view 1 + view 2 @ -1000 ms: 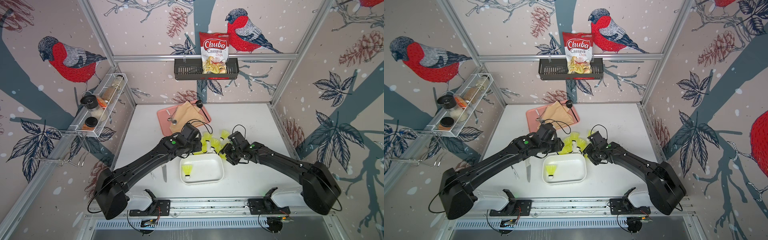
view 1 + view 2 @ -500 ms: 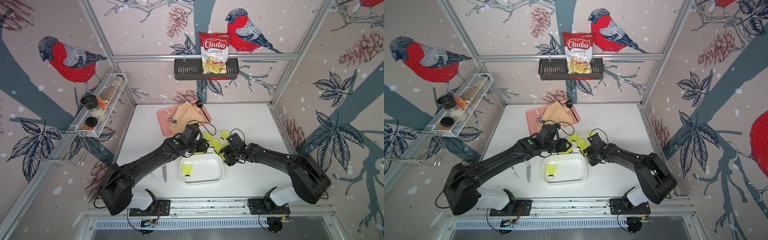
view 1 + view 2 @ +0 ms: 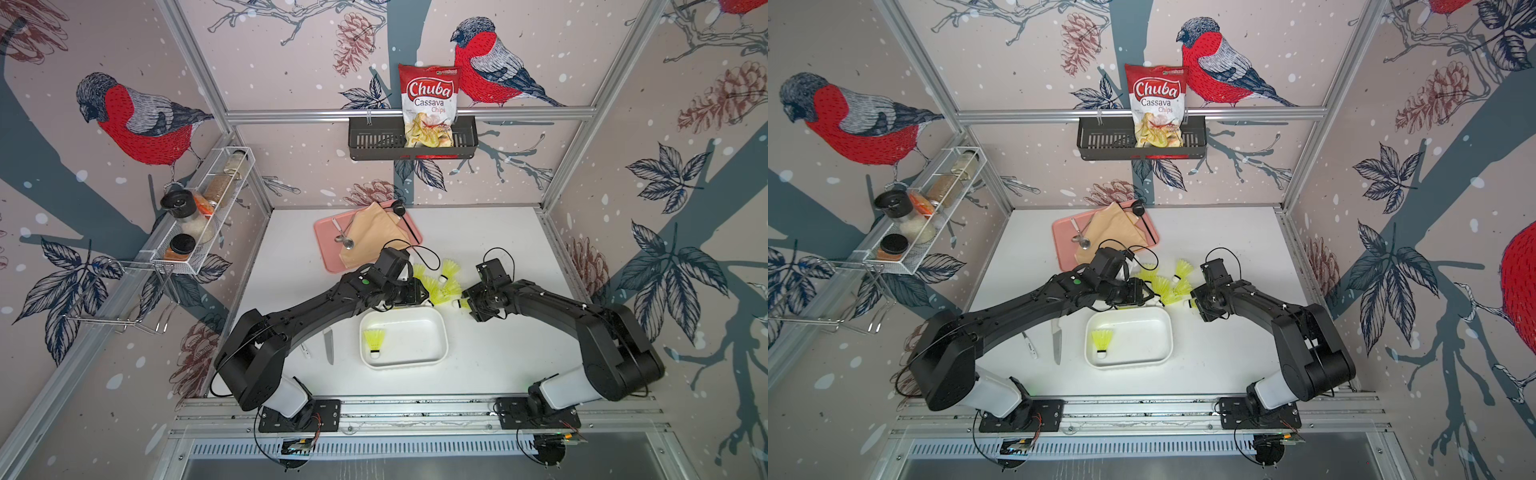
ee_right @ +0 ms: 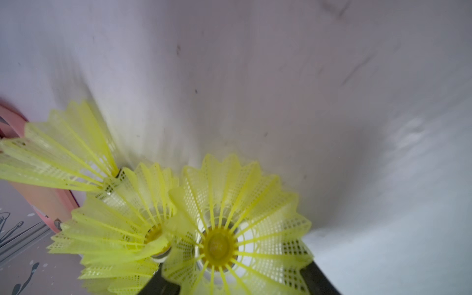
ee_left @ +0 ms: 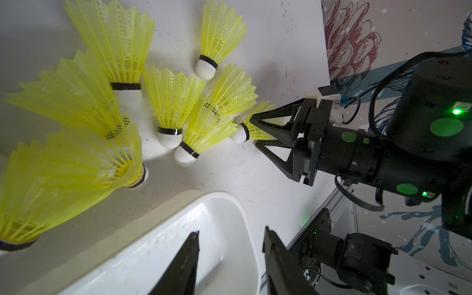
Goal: Put the shuttlecocks into the storage box
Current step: Pick up the shuttlecock at the center of the board.
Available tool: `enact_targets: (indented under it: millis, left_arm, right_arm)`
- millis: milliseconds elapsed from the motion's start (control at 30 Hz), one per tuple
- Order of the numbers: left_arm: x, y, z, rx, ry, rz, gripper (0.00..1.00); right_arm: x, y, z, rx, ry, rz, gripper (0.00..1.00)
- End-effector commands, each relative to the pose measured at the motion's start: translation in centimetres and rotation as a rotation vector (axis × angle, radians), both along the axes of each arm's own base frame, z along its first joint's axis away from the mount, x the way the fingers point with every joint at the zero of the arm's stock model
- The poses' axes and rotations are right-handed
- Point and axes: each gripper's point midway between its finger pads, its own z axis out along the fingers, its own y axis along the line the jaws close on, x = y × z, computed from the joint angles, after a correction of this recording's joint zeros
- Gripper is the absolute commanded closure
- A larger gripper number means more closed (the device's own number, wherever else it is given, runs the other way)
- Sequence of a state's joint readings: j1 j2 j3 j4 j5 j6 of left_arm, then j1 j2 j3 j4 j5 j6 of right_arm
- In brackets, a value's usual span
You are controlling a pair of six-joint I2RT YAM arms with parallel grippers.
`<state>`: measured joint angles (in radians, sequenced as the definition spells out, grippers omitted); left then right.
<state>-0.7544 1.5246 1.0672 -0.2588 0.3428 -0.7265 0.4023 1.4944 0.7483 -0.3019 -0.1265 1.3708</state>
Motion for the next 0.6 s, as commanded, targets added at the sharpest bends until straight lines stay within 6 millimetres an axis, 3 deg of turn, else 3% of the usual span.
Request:
enact_targets:
  millis: [0, 200, 333, 567]
  left_arm:
    - [0.6, -1.3, 1.0, -0.056, -0.021, -0.028, 0.56]
    - [1.2, -2.6, 1.0, -0.091, -0.012, -0.047, 0.56]
    - [1.6, -3.4, 1.3, -0.107, -0.018, -0.062, 0.57]
    - [1.9, -4.1, 0.9, -0.109, -0.016, -0.093, 0.57]
  right_arm:
    - [-0.4, -1.5, 0.3, -0.097, -0.002, 0.076, 0.35]
    - [-1.6, -0.3, 0.3, -0.075, 0.014, 0.054, 0.29]
    - [-1.4, 0.6, 0.5, -0.059, -0.001, 0.006, 0.32]
    - [0.1, 0.2, 0.0, -0.104, -0.006, -0.024, 0.40]
